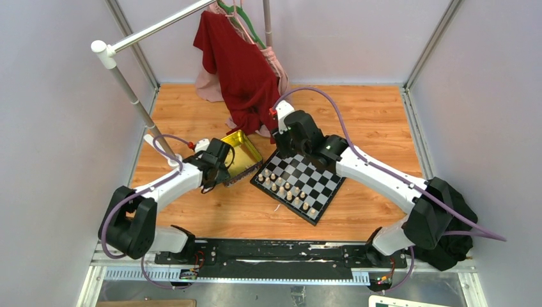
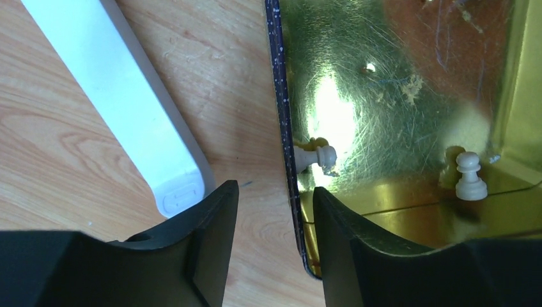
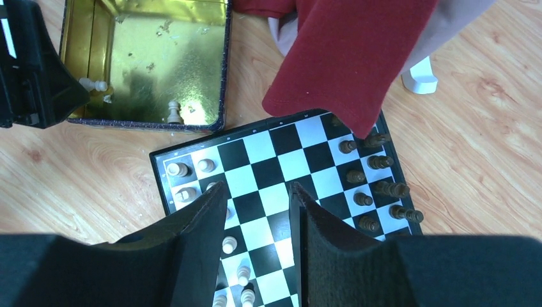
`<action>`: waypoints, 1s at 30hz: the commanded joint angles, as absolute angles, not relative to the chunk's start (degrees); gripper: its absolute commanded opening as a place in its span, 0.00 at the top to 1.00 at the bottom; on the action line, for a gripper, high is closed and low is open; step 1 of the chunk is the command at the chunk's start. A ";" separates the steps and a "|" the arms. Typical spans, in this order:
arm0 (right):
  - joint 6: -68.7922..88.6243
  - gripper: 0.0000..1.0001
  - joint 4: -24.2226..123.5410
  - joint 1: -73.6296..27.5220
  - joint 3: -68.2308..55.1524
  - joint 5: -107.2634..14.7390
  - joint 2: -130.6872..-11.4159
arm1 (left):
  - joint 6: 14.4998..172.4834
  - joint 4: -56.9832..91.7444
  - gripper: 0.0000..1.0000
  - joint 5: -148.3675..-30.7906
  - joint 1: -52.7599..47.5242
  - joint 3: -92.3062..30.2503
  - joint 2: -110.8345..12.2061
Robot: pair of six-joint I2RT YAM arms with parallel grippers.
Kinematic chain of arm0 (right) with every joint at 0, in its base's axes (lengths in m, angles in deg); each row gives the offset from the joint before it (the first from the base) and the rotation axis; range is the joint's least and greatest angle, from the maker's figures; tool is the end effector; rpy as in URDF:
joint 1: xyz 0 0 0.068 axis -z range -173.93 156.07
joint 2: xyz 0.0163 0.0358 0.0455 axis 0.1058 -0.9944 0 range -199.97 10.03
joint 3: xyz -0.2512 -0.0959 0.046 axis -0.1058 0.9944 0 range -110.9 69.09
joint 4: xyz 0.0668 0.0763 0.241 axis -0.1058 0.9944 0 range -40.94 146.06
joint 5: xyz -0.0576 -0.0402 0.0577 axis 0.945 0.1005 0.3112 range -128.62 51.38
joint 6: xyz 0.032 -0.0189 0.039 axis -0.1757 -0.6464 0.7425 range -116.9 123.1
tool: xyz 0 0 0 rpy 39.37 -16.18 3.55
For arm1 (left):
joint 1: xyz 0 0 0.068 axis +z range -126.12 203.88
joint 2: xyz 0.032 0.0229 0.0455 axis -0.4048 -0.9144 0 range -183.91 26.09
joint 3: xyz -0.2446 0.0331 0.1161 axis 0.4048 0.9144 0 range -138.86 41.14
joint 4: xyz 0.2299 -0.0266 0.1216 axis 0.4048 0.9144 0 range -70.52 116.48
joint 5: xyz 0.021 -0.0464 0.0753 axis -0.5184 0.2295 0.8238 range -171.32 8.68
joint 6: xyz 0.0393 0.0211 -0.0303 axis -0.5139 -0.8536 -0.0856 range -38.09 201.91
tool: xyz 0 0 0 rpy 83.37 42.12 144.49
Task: Set up the chess pieces on the board
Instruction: Pick up the storage box at the center of the board.
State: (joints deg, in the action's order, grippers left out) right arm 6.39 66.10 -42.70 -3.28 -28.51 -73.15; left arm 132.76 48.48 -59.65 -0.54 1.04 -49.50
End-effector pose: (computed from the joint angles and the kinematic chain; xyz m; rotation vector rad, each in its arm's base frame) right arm 0.2268 0.2493 0.3377 -0.6976 1.9494 0.3825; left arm 0.2192 -0.0851 0.1792 -0.6941 2.4703 0.0341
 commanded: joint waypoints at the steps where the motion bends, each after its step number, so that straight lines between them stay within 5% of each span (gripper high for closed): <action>1: 3.97 0.55 65.41 -43.30 -5.00 -32.46 -74.67 | 133.00 46.10 0.51 -58.72 -0.02 -0.71 -52.18; 5: 3.36 0.55 65.37 -43.32 -5.71 -33.44 -75.95 | 132.63 46.08 0.68 -58.89 -0.02 -0.63 -53.50; 19: 3.35 0.55 62.80 -43.28 -2.77 -33.24 -75.76 | 127.14 46.47 1.00 -51.67 -0.02 -1.23 -50.38; 30: 3.37 0.55 61.39 -43.32 -1.49 -28.63 -74.45 | 121.92 44.33 1.00 -45.14 -0.09 1.63 -38.43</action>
